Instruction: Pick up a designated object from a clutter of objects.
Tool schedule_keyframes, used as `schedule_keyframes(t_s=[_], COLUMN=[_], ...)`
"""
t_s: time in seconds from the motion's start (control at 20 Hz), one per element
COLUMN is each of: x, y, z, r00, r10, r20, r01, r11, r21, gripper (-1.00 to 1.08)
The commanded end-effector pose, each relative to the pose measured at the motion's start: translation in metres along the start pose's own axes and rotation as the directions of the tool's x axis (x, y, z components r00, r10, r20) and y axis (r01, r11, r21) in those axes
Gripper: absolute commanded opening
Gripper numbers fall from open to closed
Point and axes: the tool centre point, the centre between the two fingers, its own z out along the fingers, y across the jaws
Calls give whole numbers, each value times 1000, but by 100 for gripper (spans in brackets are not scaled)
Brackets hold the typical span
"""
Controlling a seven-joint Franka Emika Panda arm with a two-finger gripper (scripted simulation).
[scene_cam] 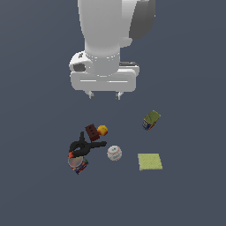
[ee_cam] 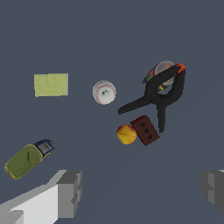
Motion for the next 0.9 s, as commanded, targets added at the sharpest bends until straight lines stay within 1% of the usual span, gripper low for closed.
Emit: schedule_keyframes(t_s=[0.0, 0.45, 0.85], x=[0, 2, 0], y=[-4, -32, -70], z=[4, 27, 58], r00=[1000, 994, 974], r10=[14, 106, 226], r20=[0, -1, -5], r01=[-14, -106, -226], r11=[1000, 994, 974], r21=[-1, -8, -13], gripper=[100, 100, 100])
